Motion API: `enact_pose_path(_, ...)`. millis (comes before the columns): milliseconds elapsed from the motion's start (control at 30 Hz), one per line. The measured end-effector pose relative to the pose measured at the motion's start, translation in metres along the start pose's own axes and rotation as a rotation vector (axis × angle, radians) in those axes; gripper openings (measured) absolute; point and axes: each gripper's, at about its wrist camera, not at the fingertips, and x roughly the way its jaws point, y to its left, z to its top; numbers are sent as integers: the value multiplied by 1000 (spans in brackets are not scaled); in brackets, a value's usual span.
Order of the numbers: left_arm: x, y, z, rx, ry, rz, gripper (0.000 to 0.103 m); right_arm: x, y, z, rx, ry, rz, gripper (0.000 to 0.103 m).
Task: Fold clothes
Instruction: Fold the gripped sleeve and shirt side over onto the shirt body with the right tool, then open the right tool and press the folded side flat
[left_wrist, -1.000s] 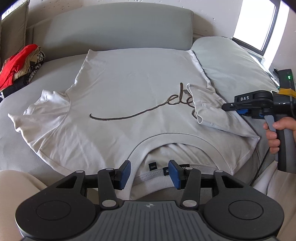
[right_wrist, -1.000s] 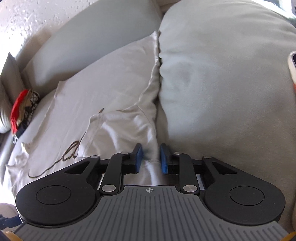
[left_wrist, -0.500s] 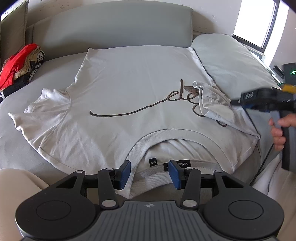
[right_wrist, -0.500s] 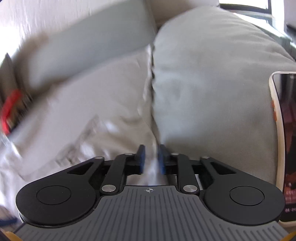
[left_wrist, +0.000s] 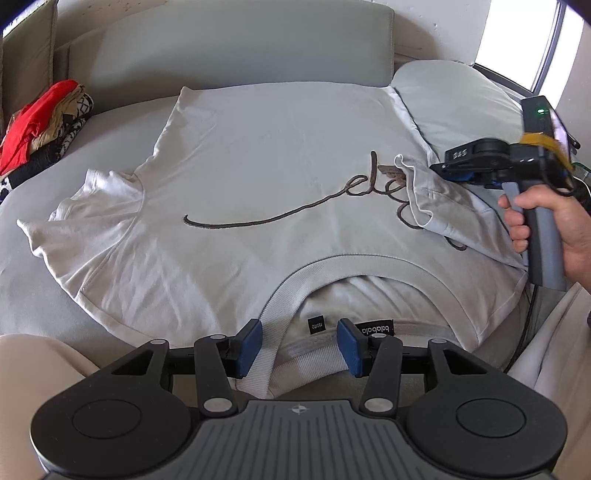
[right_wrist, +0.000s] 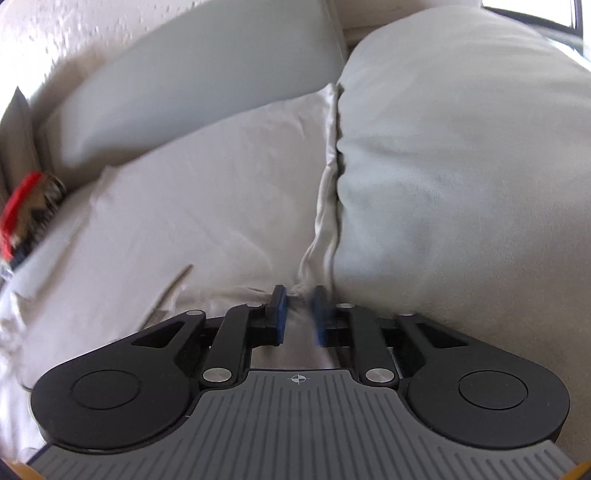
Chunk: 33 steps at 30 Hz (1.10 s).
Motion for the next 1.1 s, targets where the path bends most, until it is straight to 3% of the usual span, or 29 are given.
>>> enact_pose_path(100,0,0,0,1,-1,1,47,-4,4,-3,-35,-6,-24,14)
enact_pose_path(167,0,0,0,1,-1,1,48,-7,6,-3,-57,-6,-38,27)
enact_pose_path(200,0,0,0,1,-1,2,48,-5,8,-4,-74,-1,-39,27)
enact_pose_path(233,0,-1,0,3,-1,2,48,-3,9,-5,-92,-4,-39,26)
enact_pose_path(367,-1,-1,1,4,-1,1,48,1,3,-4,-54,-12,-24,4)
enact_pose_path(500,-3,0,-1,-6,-4,8,48,-17,11,-11,-126,-120,-219,2)
enact_pose_path(633,-1,3,-1,-20,-3,19,48,-15,20,-16,-228,-102,-322,2)
enact_pose_path(733,-1,4,-1,-22,0,32,48,-14,28,-16,-263,-76,-351,4)
enact_pose_path(867,-6,10,-2,-40,-13,34,48,-59,15,-15,-97,-124,-241,37)
enact_pose_path(967,-7,11,-4,-50,-21,31,48,-105,4,-21,31,-179,-169,38)
enact_pose_path(1000,-6,11,-4,-54,-18,25,48,-107,7,-23,31,-155,-124,38)
enact_pose_path(1100,-5,8,-6,-57,-11,8,48,-114,16,-31,31,-84,7,23)
